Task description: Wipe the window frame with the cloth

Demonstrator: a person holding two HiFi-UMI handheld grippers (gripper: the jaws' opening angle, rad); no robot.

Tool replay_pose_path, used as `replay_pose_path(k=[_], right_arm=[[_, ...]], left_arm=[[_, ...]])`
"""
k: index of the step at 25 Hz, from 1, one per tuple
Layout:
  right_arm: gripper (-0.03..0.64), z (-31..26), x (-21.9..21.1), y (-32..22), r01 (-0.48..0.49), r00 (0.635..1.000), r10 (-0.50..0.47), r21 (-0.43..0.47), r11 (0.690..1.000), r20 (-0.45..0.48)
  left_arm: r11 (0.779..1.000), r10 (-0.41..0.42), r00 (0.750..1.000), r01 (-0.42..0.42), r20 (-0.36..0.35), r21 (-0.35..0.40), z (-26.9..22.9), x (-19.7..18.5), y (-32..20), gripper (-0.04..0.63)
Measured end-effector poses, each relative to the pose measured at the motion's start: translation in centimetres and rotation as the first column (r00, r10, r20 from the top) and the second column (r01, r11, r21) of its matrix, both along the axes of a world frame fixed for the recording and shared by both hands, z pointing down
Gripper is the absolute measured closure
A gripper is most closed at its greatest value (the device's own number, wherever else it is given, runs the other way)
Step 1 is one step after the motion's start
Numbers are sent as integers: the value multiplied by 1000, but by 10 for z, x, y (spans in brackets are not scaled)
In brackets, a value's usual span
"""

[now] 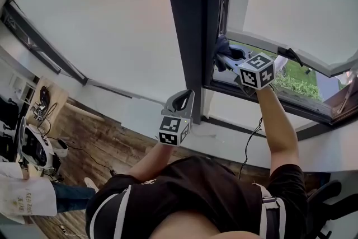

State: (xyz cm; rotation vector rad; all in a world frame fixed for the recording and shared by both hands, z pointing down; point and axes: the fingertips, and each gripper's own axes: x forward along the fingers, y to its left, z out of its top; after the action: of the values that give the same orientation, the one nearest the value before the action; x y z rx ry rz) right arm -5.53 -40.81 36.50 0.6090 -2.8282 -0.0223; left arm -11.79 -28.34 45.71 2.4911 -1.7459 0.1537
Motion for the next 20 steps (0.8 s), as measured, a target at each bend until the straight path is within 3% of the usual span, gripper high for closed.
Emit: replay_pose_path(k=[10,20], right_arm=[[514,56,-1,0,-14,988,5,-56,998,-151],[514,110,-3,1,-38,948,18,-59,998,-317]], left_arm=[[1000,-5,1000,5,-9,-7,6,2,0,586],[999,-29,999,28,-18,-17,11,-7,6,586]])
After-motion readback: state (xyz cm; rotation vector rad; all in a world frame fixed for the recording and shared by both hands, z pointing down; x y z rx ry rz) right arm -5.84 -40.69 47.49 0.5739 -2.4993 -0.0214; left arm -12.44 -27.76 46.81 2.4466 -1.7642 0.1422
